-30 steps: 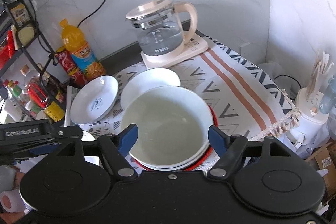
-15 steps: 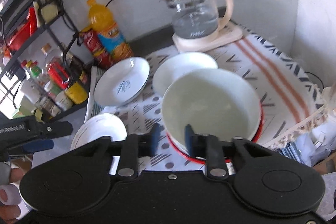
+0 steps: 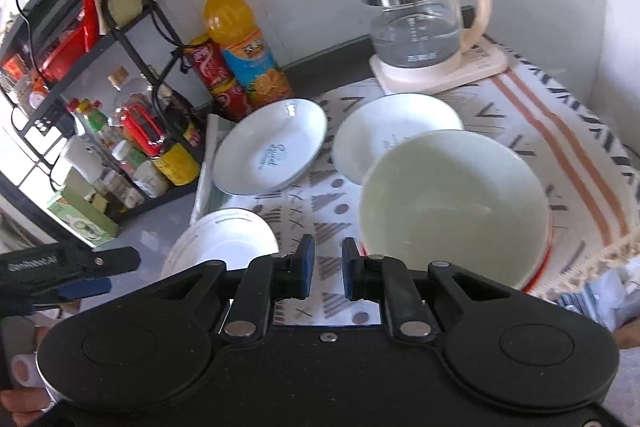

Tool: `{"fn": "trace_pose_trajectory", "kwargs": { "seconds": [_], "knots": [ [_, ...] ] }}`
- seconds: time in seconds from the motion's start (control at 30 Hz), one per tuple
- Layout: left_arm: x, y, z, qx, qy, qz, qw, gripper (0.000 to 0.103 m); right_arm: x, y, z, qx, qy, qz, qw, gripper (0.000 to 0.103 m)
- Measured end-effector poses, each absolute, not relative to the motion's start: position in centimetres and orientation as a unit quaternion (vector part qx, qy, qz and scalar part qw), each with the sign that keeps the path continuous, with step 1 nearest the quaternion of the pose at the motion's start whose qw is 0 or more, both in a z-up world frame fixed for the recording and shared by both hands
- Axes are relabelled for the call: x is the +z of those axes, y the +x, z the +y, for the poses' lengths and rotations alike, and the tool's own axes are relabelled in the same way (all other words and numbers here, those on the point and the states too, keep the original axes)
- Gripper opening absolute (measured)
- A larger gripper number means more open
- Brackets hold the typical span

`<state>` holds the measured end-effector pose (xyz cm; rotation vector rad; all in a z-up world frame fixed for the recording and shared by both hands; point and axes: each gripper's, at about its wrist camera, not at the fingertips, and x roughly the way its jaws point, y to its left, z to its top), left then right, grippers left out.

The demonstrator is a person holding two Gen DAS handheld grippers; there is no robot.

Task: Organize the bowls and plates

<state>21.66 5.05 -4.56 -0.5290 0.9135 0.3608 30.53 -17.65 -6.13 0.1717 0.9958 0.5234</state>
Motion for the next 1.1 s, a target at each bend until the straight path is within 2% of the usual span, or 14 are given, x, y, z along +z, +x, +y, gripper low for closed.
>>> {"fn": "trace_pose_trajectory", "kwargs": {
  "seconds": [0.1, 0.17, 0.37, 0.5, 0.7, 0.87, 1.1],
  "knots": [
    [-5.1, 22.2, 5.9, 0.179, -0.256, 0.435, 0.845, 0.078, -6.5, 31.8, -16.9, 0.264, 0.094, 0.475, 0.835, 0.021],
    [-5.2, 22.6, 6.4, 0.185, -0.257, 0.432, 0.844, 0.078, -6.8, 32.5, -16.3, 0.271, 0.098, 0.474, 0.832, 0.029],
    [-5.7, 24.7, 8.4, 0.205, -0.265, 0.425, 0.841, 0.078, -8.2, 35.2, -14.5, 0.291, 0.112, 0.483, 0.819, 0.043],
    [-6.4, 26.8, 9.7, 0.214, -0.268, 0.429, 0.835, 0.078, -9.5, 37.1, -13.4, 0.299, 0.113, 0.495, 0.808, 0.045],
    [-8.0, 30.3, 11.3, 0.210, -0.275, 0.435, 0.831, 0.078, -11.4, 39.8, -11.7, 0.305, 0.109, 0.507, 0.799, 0.054],
    [-9.6, 32.9, 12.4, 0.207, -0.286, 0.444, 0.824, 0.078, -12.2, 42.2, -10.2, 0.309, 0.102, 0.507, 0.798, 0.069],
    [-12.0, 35.4, 14.1, 0.207, -0.290, 0.454, 0.817, 0.078, -13.9, 44.8, -7.9, 0.303, 0.089, 0.520, 0.794, 0.071]
  ]
}}
